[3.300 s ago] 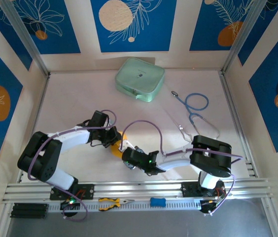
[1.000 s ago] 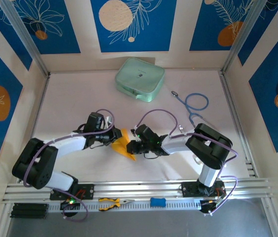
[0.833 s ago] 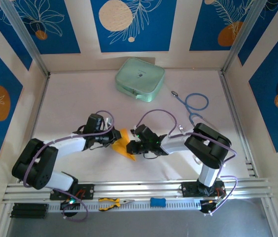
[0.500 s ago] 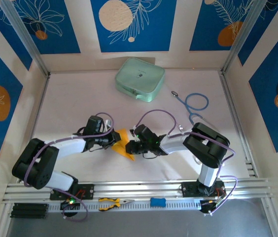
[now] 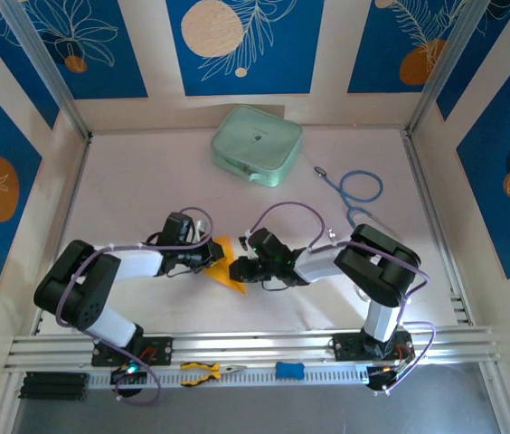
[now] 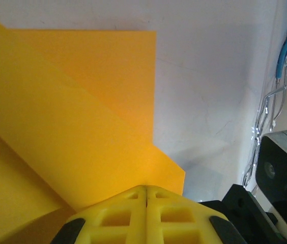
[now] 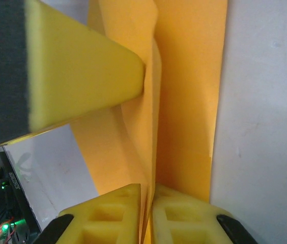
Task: Fold a paper plane with a square sheet of paper (pick it up from the middle)
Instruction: Perform the fourth fold on the wing at the bottom-center of the table.
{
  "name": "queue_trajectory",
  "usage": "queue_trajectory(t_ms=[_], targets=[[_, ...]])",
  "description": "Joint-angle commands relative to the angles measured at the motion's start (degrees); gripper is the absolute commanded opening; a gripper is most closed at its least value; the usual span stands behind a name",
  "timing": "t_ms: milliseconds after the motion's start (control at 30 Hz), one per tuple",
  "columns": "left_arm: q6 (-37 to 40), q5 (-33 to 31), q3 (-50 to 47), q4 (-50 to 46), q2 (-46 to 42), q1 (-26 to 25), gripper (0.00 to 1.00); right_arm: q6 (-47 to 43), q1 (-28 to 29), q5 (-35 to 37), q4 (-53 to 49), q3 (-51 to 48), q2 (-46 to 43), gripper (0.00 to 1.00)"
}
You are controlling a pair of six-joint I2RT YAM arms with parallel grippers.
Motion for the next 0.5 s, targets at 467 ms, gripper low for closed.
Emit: queue_trajectory(t_ms=[467], targets=[[0.3,-0.7,0.1,1.9,1.8,-0.4,0.05,1.8,-0.2,-0.6,-0.1,-3.0,-1.1,0.19]])
